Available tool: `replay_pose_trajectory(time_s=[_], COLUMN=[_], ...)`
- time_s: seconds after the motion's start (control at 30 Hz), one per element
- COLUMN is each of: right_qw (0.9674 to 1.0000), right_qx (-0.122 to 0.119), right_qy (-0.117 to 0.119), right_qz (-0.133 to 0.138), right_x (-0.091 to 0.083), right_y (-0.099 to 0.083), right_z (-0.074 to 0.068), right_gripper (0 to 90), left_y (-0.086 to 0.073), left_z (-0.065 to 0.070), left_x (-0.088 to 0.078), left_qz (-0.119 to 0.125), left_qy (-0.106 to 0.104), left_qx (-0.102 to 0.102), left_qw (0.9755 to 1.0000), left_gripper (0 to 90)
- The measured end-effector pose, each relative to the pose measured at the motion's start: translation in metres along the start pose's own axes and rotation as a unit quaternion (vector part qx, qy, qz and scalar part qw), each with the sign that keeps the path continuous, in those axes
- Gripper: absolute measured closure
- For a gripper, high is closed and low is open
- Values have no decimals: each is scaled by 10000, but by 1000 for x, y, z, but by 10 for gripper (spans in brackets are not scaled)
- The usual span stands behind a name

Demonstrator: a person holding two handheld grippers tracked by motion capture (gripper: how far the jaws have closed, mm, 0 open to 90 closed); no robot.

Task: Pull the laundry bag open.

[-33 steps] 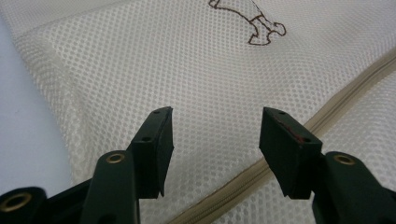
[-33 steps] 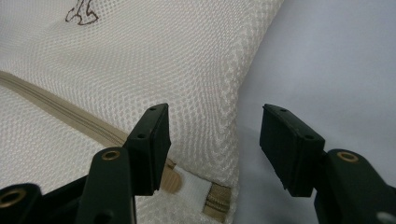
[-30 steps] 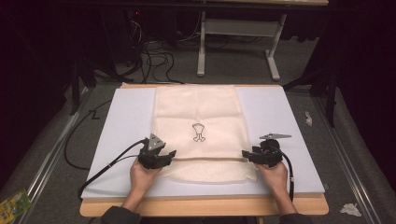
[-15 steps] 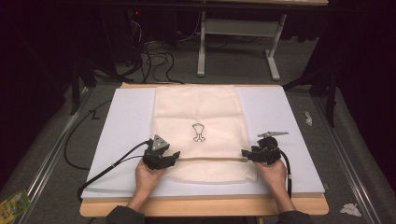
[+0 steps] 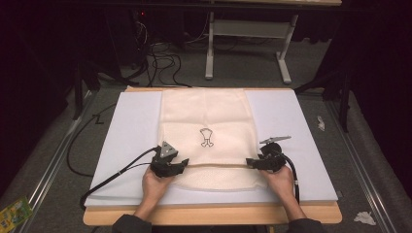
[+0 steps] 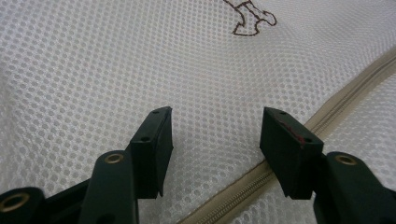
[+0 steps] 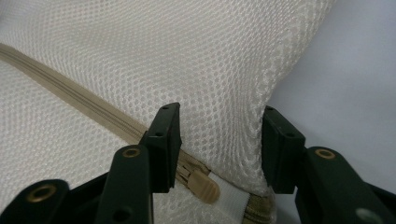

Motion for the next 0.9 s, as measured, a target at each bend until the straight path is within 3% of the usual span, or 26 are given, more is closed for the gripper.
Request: replay_pose_trajectory(time_s=[0.07, 0.1, 0.2, 0.23, 0.33, 0.47, 0.67, 0.9], right_qw=[9999, 9992, 9985, 9979, 9980, 9988, 9978, 9972], right_qx=[-123, -325, -469, -587, -607, -464, -561, -574], right_qy=[-92, -204, -261, -260, -178, 102, 192, 283], right_qz=[-12, -83, -121, -101, -50, 147, 298, 381], right_x=[0, 0, 0, 0, -1, -8, -20, -28], right_y=[0, -1, 0, 0, -1, 1, 8, 14], right_z=[-1, -3, -5, -5, -5, 1, 0, -4], right_gripper=[609, 676, 752, 841, 868, 878, 879, 879], left_y=[0, 0, 0, 0, 0, 2, 5, 17], left_z=[-1, 0, 2, 2, 2, 0, 2, 18], left_x=[1, 1, 2, 2, 2, 1, 0, 1], left_qz=[-41, -48, -90, -82, -105, -110, -130, -78], left_qy=[48, 99, 196, 206, 167, 100, 58, -187], left_qx=[-16, 11, 119, 133, 88, 35, 48, 193], left_qw=[10000, 9999, 9997, 9997, 9998, 9999, 9999, 9996], left_gripper=[460, 462, 463, 466, 466, 465, 465, 476])
Point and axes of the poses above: each handheld gripper's, and its own axes: x roughly forward along the jaws, y roughly out of its top, z roughly to its right, the point moved 5 cm from there along x, roughly forward along the jaws, and after that the axes turned 2 degrees about -z, right-handed, at the moved point
